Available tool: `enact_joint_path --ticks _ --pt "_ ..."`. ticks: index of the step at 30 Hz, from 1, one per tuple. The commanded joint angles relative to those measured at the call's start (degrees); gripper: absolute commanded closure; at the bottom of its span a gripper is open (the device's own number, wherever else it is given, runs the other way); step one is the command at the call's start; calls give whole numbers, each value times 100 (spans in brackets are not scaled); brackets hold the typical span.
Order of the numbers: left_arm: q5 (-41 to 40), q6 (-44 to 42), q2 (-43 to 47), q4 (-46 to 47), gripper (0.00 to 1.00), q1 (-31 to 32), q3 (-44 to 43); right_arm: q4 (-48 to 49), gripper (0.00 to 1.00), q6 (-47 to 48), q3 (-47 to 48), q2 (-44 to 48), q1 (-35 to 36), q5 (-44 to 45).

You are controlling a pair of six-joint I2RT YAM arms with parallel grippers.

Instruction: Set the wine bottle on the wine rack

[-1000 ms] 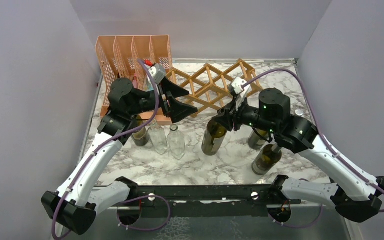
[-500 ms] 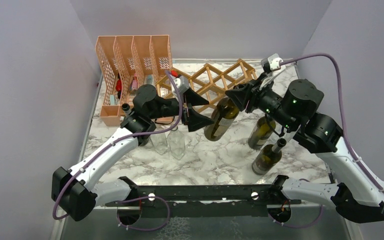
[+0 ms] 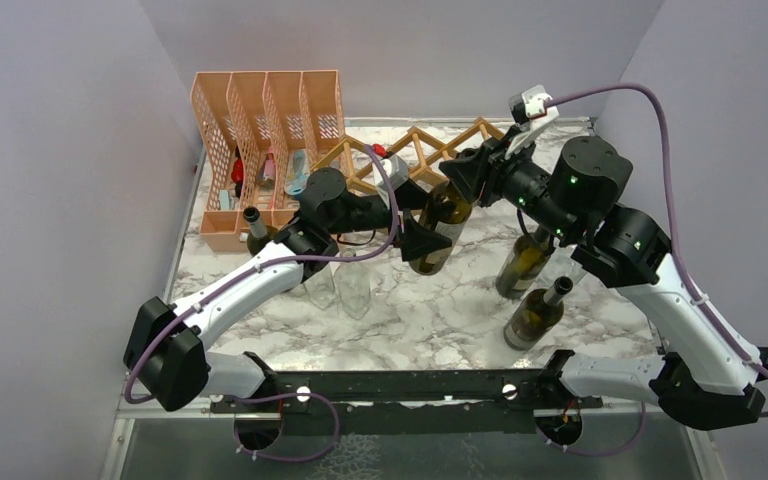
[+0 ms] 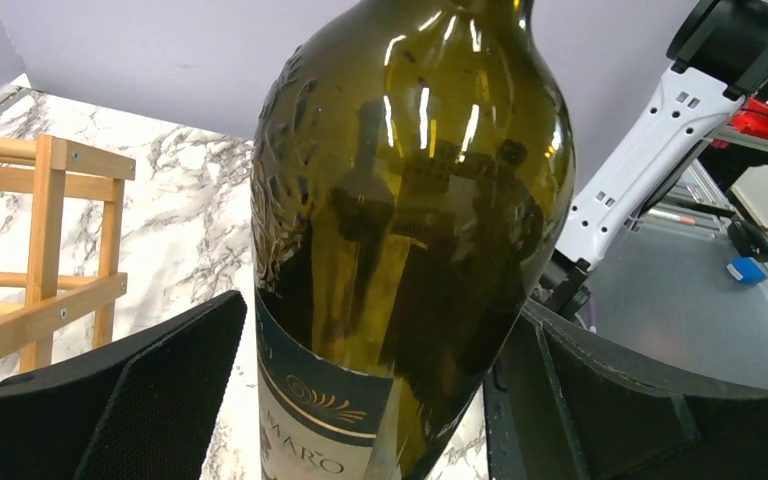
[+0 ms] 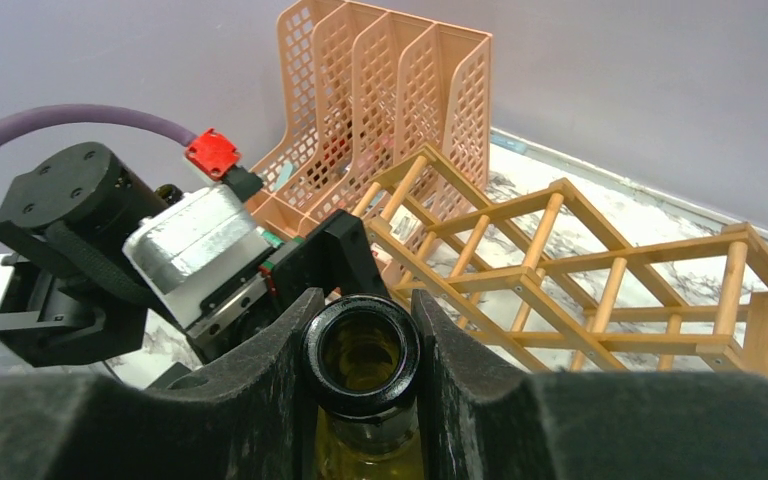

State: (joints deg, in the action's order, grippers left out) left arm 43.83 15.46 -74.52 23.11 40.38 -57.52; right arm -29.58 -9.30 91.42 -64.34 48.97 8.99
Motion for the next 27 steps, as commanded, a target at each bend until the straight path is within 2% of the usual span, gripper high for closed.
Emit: enact_joint_path --ticks 1,6,13,16,17,18,19,20,21,22,25,27 --pt "-41 -89 -155 454 1 30 -281 857 99 7 457 31 25 -517" --pt "209 -311 -99 687 1 56 -61 1121 99 78 257 149 25 -1001" --pt "99 -360 -31 873 3 185 150 1323 99 49 96 347 19 -1611" --pt "-6 -460 47 916 15 189 277 1290 99 8 71 423 25 -1607" --pt "-93 -514 92 933 24 188 312 1258 99 -23 66 448 25 -1589" --pt "-185 -583 133 946 37 187 350 1174 97 -75 92 456 25 -1571" --pt "-244 -678 165 949 47 187 369 1020 87 -114 168 446 25 -1568" --pt "-237 -831 199 949 64 189 368 836 73 -147 260 414 24 -1597" --pt "-240 -982 225 949 89 189 357 616 62 -182 353 381 25 -1622" --pt "-352 -1119 272 949 100 189 355 390 52 -212 418 364 24 -1617" --pt "-536 -1760 403 943 100 189 339 -147 28 -255 426 428 24 -1492" --pt "-526 -2402 473 941 100 183 338 -313 22 -260 268 585 23 -1428"
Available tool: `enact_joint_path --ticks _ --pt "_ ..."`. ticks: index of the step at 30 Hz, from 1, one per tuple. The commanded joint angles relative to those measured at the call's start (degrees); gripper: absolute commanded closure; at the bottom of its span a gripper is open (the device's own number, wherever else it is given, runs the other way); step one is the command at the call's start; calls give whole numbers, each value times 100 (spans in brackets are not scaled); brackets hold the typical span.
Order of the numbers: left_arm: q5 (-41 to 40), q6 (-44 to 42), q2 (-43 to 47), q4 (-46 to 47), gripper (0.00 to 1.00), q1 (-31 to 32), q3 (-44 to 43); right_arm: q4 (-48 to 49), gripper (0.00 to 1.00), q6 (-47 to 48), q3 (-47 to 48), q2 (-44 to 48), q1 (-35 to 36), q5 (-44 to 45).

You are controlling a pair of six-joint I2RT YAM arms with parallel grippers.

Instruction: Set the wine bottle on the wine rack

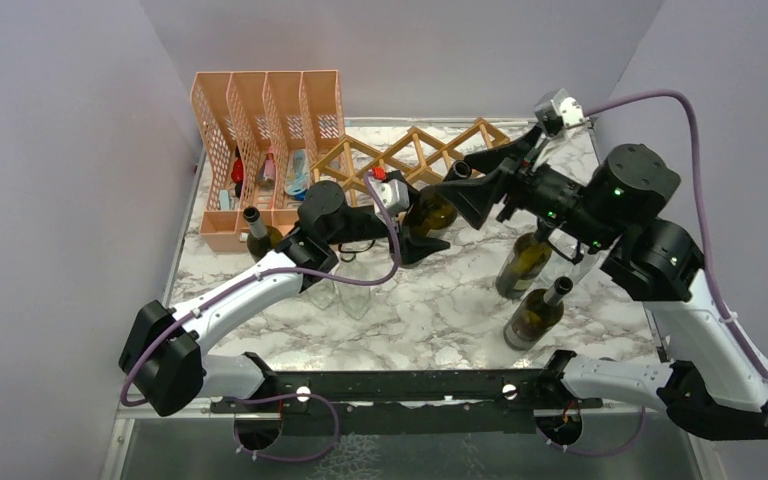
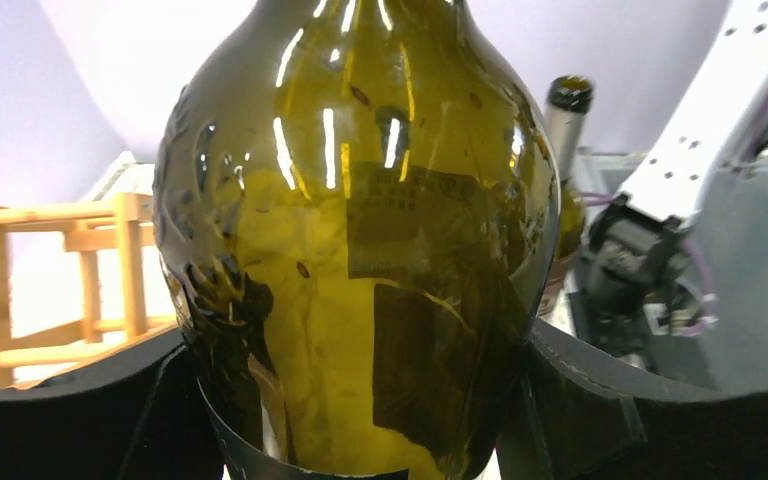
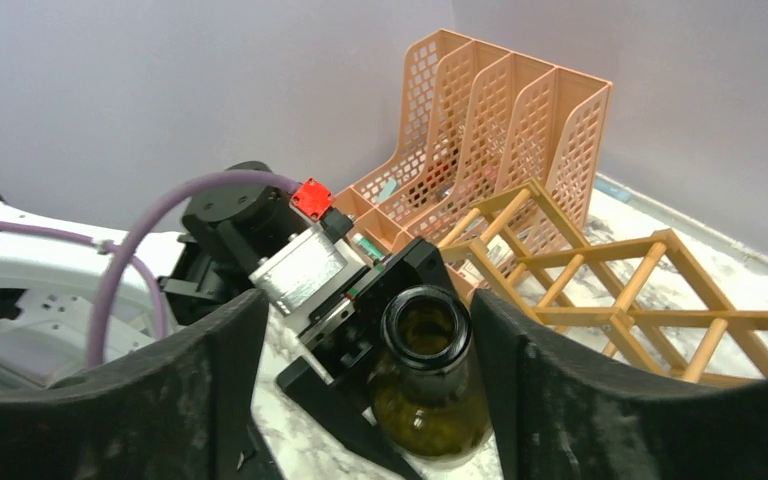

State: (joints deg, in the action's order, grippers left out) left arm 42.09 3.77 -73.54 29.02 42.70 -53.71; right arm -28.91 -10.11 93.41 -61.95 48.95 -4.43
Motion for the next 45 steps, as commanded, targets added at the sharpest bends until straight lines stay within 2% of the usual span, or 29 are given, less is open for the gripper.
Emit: enact_joint_path --ticks 1,6,12,20,22,24,27,33,39,42,45 --pt "-361 -1555 416 350 100 -43 -36 -380 21 -203 -43 462 27 -51" --pt "-284 -3778 473 342 100 -42 18 -1087 20 -235 164 682 26 27" --pt "-153 -5884 215 -70 100 -43 -293 -1863 20 -247 575 727 26 100" --pt "-319 -7688 -96 -722 100 -38 -905 -2452 21 -348 541 541 24 272" --pt "-450 -8471 -134 -1170 100 -4 -1034 -2481 21 -302 393 494 27 267" --pt "-661 -9007 -175 -1566 100 26 -1161 -2435 24 -308 175 496 23 390" --pt "-857 -9757 -196 -1658 100 54 -1118 -2094 32 -442 -425 570 27 552" --pt "-851 -10100 -156 -1656 100 63 -1092 -2751 28 -447 -374 10 26 462" --pt "-910 -10316 -95 -1690 100 69 -1051 -2629 28 -538 -874 -78 26 509" --pt "-903 -10341 -78 -1699 100 70 -1046 -2457 31 -617 -1070 -143 23 513" --pt "-886 -10348 -89 -1705 100 64 -1045 -2222 38 -667 -1259 -200 25 441"
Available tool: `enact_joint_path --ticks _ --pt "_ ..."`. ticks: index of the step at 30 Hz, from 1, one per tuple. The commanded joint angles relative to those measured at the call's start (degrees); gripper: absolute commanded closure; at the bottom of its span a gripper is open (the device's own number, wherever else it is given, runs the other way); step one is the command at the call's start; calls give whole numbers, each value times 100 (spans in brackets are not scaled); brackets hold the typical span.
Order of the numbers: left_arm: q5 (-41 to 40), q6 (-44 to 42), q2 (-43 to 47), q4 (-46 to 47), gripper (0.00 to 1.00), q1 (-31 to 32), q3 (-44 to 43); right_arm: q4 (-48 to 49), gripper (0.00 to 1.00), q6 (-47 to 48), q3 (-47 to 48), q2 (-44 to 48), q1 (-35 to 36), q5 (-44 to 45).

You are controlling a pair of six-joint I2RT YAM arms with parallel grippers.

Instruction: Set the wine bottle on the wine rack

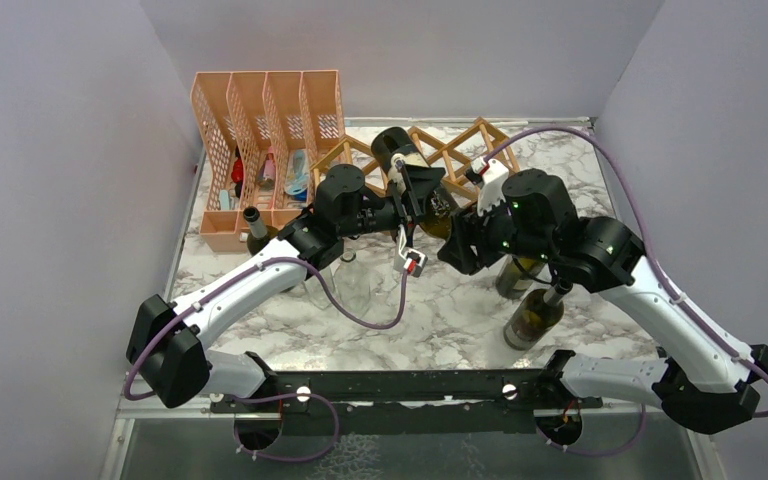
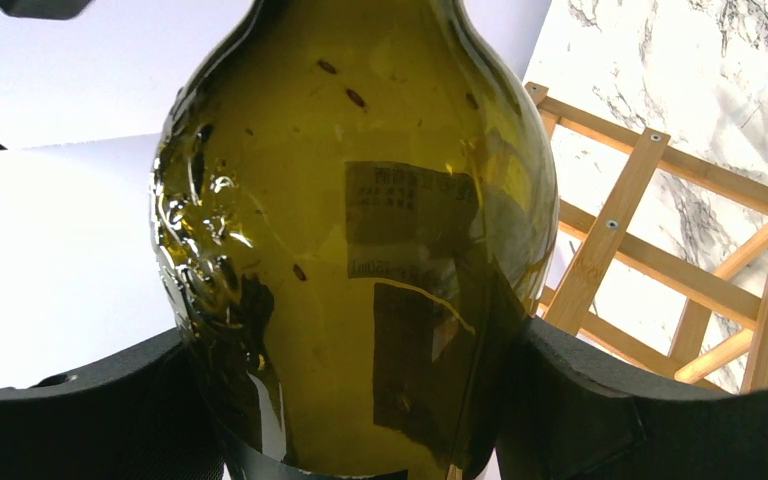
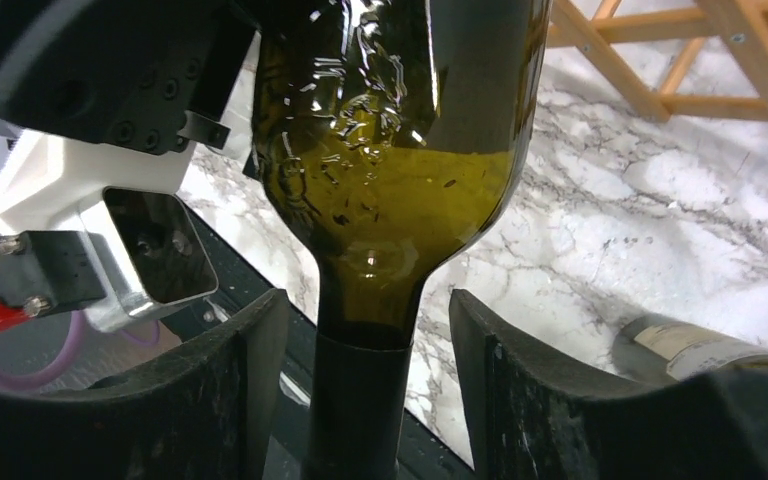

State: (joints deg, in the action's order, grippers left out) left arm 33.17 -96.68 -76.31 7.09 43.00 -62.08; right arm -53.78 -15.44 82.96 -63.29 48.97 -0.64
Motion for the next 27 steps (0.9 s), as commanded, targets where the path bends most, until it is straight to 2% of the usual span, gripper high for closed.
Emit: enact_joint_path --ticks 1,5,16,18,23,25,26,27 --pt "5 -295 192 487 100 40 -202 351 41 -149 -261 -84 25 43" --pt "-3 -257 189 487 100 40 -182 657 48 -198 -471 -97 24 38" --pt "26 -247 153 488 100 82 -215 1073 55 -295 -553 -256 20 151" --pt "17 -223 142 486 100 90 -243 1115 62 -316 -612 -253 25 143" --pt "23 -177 117 493 100 102 -265 1213 97 -343 -716 -183 23 312" --pt "23 -151 122 486 100 103 -264 1260 99 -327 -742 -127 25 385" --pt "34 -135 131 492 96 103 -260 1301 99 -303 -759 -83 17 410" --pt "32 -120 140 505 85 103 -244 1363 99 -270 -781 -46 17 422"
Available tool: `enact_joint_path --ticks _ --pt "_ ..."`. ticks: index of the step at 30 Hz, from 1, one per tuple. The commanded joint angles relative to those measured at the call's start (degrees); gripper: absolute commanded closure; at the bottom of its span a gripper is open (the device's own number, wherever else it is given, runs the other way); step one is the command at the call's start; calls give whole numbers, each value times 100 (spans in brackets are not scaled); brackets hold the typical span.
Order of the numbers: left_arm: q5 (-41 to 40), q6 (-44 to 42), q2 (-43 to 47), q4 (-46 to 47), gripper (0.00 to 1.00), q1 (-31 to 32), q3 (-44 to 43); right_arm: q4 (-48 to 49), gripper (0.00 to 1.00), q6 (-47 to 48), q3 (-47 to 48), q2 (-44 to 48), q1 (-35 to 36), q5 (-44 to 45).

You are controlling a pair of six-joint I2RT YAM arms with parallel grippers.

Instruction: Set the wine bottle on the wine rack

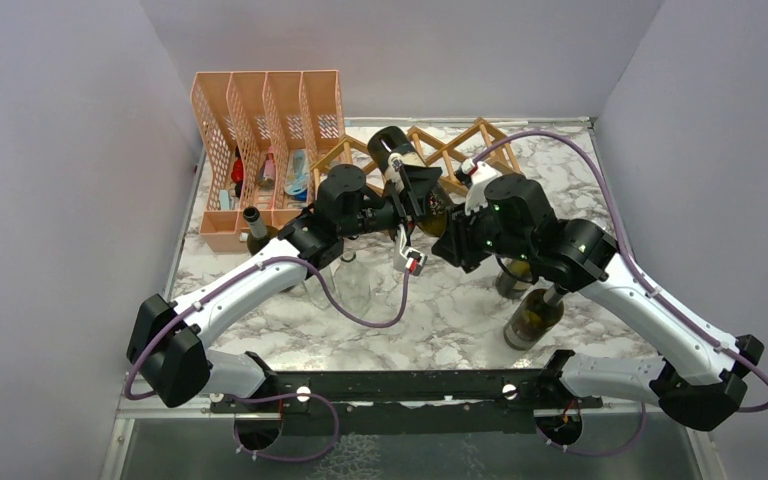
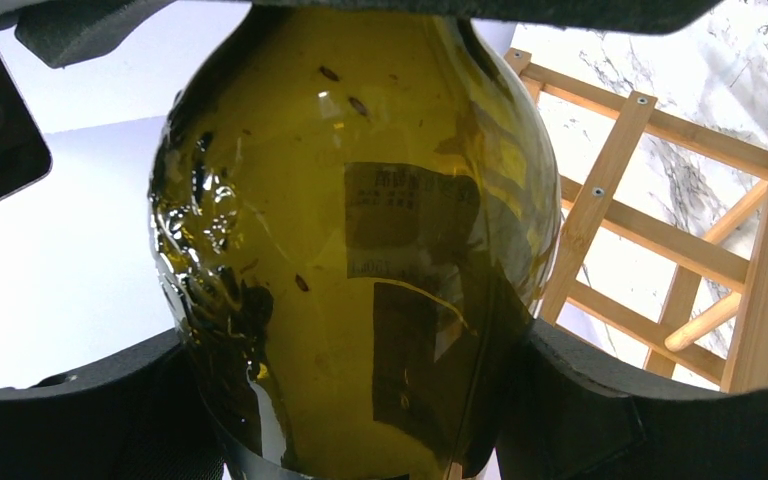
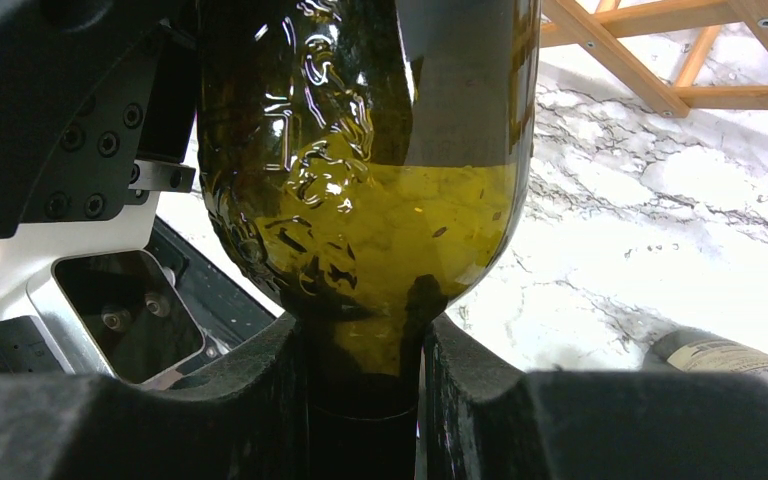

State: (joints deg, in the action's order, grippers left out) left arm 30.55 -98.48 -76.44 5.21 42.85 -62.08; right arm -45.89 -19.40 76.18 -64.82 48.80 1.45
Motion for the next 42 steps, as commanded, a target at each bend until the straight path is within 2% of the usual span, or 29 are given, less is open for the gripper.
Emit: enact_joint_path --ticks 1,2,4,5,6,13,19,21,25,32,35,38,42 --pt "299 98 167 750 71 118 -216 613 99 152 -105 142 41 244" --pt "295 161 174 820 58 118 -178 667 99 176 -119 179 40 276" --pt "291 212 189 920 42 118 -104 789 99 220 -156 292 42 378" --pt "286 214 204 928 8 113 -80 852 99 222 -171 362 42 467" --pt "285 215 216 935 2 115 -53 914 99 231 -178 422 38 545" --pt "198 406 341 929 1 127 59 1115 99 79 -118 658 37 1145" --pt "-309 1215 548 976 1 120 186 1166 99 -116 -269 831 42 1494" --pt "-752 1784 644 1078 1 116 258 1151 99 -125 -330 886 41 1458" --pt "-1741 3687 754 1144 1 86 135 987 99 -121 -394 894 38 1233" --pt "-3152 6222 1026 1179 1 84 -126 861 99 -15 -736 1067 42 639" --pt "-3153 7299 1294 892 1 81 -293 811 99 74 -892 1083 38 227" --pt "-2778 8366 1490 421 1 80 -559 756 99 224 -1013 1052 42 -387" --pt "-2397 9254 1576 -221 1 81 -864 836 99 258 -1328 1057 42 -1046"
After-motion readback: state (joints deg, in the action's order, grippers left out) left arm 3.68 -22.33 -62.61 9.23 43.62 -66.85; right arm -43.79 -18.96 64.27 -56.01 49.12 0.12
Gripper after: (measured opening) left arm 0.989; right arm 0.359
